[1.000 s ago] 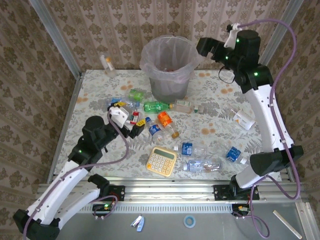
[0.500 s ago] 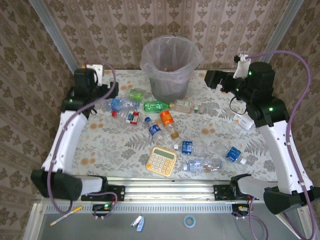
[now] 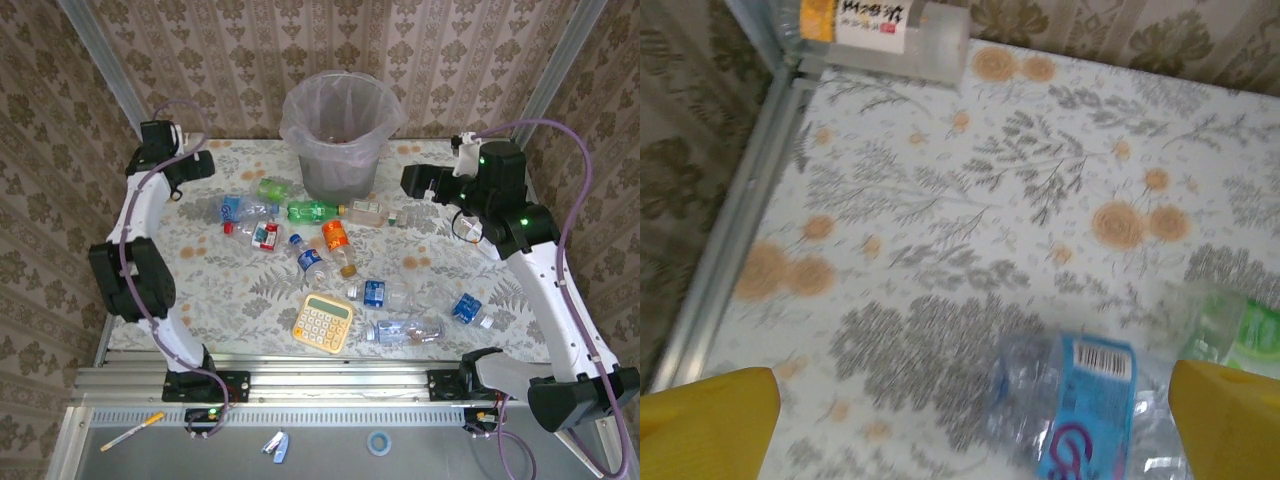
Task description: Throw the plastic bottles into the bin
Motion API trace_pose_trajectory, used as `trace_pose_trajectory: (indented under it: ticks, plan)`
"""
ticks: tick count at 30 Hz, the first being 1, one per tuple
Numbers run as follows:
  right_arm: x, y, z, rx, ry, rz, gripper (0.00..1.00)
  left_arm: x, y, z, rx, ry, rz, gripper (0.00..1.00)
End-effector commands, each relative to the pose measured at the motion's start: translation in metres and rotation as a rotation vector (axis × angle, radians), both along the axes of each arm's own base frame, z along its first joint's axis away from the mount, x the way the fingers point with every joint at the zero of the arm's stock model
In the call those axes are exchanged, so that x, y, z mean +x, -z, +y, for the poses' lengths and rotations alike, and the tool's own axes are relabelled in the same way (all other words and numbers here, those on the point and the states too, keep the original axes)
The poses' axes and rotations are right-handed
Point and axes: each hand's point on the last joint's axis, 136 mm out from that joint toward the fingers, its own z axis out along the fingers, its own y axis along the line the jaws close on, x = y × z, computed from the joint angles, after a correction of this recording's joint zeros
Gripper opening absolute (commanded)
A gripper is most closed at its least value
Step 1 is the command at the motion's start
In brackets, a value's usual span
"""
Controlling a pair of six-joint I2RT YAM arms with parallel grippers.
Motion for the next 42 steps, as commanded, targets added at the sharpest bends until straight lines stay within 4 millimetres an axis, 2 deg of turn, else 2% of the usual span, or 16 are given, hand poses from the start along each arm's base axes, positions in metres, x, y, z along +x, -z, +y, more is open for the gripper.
trace_pose_trajectory:
  ticks: [1,7,10,15,22,28,37,42]
  plan:
    - [0.004,0.006,0.007,0.007,-0.046,-0.009,1.00,0.042,-0.020,0.017,-0.154,-0.031,-0.138,1.00]
    - [0.012,0.024,0.014,0.010,-0.071,0.013,1.00,0.104,0.003,0.041,-0.266,-0.070,-0.182,1.00]
    - [0.017,0.035,0.016,0.008,-0.080,0.042,1.00,0.130,0.022,0.053,-0.287,-0.111,-0.185,1.00]
    - [0.020,0.049,0.021,0.009,-0.099,0.074,1.00,0.163,0.060,0.084,-0.376,-0.224,-0.194,1.00]
    - [0.025,0.060,0.024,-0.005,-0.110,0.084,1.00,0.202,0.079,0.086,-0.476,-0.224,-0.258,1.00]
    - [0.033,0.069,0.024,-0.013,-0.101,0.104,1.00,0.206,0.101,0.094,-0.509,-0.294,-0.254,1.00]
    - [0.039,0.075,0.026,-0.028,-0.114,0.093,1.00,0.190,0.140,0.113,-0.571,-0.505,-0.152,1.00]
    - [0.038,0.080,0.024,-0.056,-0.118,0.089,1.00,0.187,0.149,0.112,-0.604,-0.542,-0.102,0.99]
